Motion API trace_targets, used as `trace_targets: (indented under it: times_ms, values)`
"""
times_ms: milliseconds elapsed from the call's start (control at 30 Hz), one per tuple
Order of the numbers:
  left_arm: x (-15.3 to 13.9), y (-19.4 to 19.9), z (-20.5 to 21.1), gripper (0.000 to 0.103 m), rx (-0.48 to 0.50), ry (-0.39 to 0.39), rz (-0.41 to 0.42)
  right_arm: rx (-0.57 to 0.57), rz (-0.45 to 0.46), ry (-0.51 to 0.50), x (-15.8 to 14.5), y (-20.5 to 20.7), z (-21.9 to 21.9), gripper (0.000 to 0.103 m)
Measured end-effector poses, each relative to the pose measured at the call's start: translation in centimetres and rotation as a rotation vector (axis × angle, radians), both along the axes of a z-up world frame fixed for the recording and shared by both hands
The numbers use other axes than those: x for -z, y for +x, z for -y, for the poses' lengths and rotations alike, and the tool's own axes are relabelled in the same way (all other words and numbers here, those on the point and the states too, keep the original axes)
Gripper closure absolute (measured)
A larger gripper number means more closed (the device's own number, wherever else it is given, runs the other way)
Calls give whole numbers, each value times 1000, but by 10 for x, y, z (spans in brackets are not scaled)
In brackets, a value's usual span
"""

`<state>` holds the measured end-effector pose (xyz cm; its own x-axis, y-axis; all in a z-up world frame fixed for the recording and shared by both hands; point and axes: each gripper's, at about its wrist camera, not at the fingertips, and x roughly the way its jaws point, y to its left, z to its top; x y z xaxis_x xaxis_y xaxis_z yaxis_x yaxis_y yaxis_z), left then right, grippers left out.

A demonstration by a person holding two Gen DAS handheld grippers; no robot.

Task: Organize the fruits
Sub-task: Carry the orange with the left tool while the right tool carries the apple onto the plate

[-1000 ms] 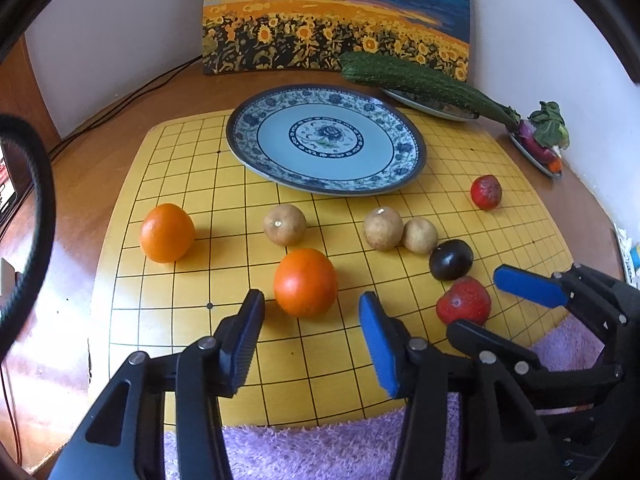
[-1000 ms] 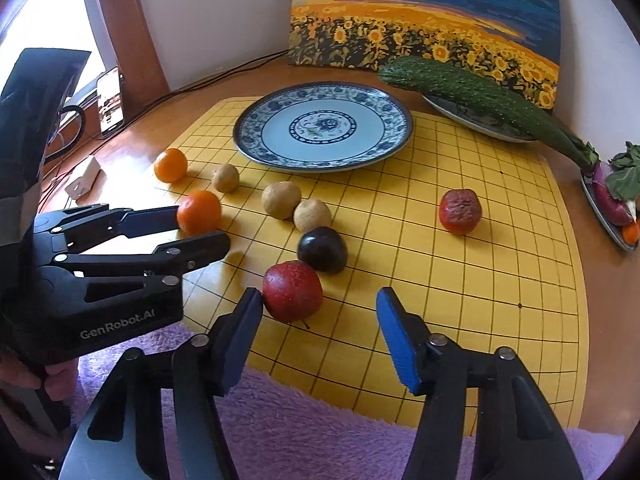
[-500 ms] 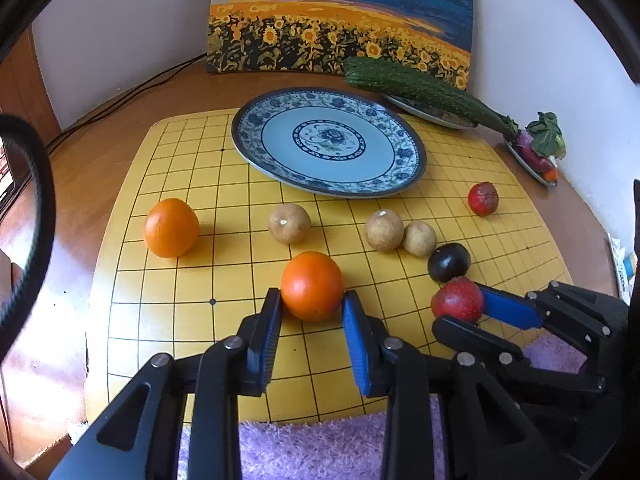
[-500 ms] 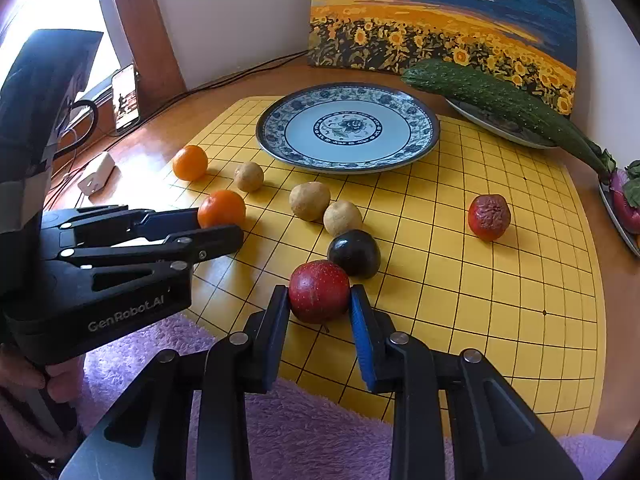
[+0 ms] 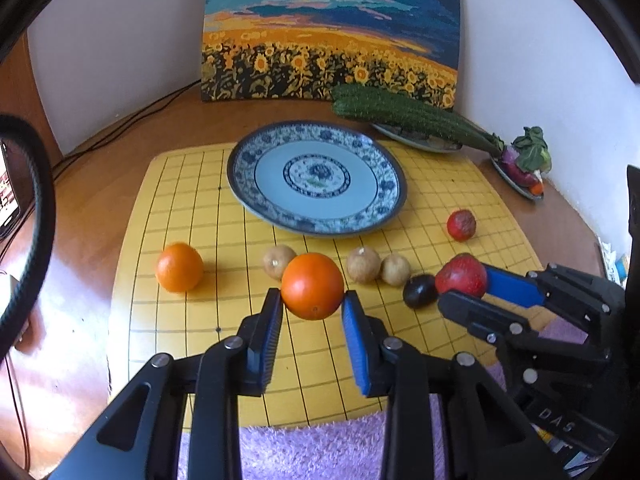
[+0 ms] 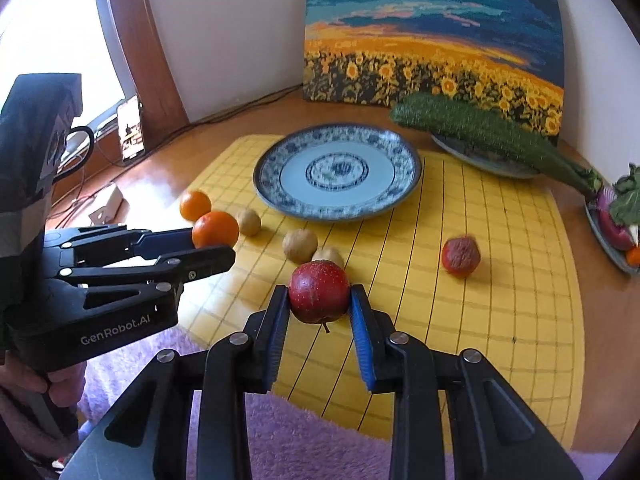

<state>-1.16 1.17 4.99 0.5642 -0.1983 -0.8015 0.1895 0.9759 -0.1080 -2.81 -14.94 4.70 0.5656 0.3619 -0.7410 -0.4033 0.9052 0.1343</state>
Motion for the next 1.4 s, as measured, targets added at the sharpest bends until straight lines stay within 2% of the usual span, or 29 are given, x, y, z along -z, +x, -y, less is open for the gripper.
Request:
trace_targets:
  times_ms: [200,467,833,1400]
  values:
    - [-9,13,-3,71,-2,-26,-6,-8,15,-1,-14,17,-1,71]
    - [-13,37,-4,71,-21,5,26,5,9,8,-22,51,-1,71]
    - [8,77,-7,71,-62,17,46,39,-10,-1,-12,91,-2,71]
    - [40,115,1,71,-78,29,2,71,-21,-35,11,128,-13,71]
